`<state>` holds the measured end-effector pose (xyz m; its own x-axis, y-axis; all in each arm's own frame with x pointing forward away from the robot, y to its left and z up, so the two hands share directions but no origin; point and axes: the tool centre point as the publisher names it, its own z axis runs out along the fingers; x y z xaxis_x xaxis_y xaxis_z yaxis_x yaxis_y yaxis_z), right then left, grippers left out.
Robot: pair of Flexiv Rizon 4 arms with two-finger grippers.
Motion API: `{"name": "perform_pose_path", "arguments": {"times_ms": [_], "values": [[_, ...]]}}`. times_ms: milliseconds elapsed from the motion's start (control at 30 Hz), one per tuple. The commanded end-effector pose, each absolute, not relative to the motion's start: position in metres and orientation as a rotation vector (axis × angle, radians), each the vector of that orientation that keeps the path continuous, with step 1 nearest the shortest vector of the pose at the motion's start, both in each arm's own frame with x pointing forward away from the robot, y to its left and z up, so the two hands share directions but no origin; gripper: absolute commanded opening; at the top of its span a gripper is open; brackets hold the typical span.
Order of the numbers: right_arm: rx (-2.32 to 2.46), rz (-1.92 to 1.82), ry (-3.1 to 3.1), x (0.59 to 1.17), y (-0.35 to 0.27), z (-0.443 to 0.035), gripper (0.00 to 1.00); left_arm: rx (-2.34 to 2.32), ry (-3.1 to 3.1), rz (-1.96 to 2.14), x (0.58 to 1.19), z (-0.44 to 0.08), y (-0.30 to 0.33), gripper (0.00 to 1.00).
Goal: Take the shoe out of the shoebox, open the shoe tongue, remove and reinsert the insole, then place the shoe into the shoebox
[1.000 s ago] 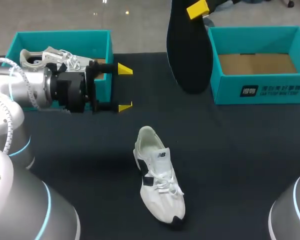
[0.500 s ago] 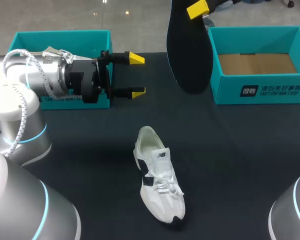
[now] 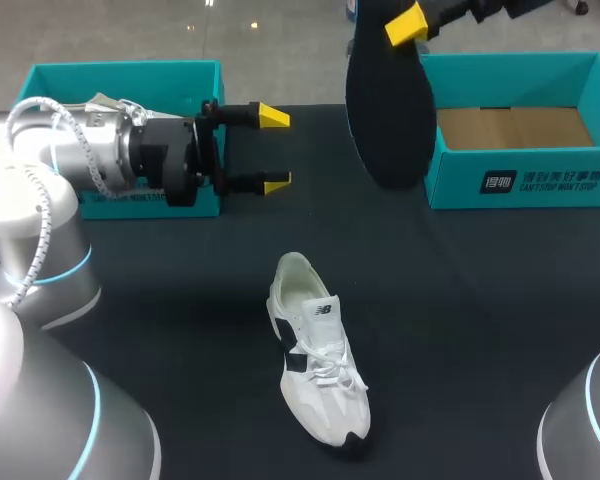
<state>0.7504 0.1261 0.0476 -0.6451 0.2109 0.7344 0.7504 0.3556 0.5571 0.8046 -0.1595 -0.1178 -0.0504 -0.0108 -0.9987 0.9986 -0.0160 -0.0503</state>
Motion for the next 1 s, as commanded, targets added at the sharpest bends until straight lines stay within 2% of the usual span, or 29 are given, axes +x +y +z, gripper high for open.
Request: {"name": "perform_pose_path", "arguments": {"times_ms": [33, 467, 1000], "values": [[-0.886, -1.258, -1.985, 0.759, 0.117, 0.014, 0.0, 1.193, 1.218, -1.246, 0.797, -0.116, -0.149, 1.0], [-1.024, -1.139, -1.823, 0.785, 0.117, -0.047, 0.0, 1.233, 1.156, -1.213, 0.796, -0.109, -0.142, 1.0], [-1.014, -0.999, -1.712, 0.822, 0.183, -0.067, 0.0, 1.329, 1.073, -1.193, 0.803, -0.11, -0.141, 1.0]]}}
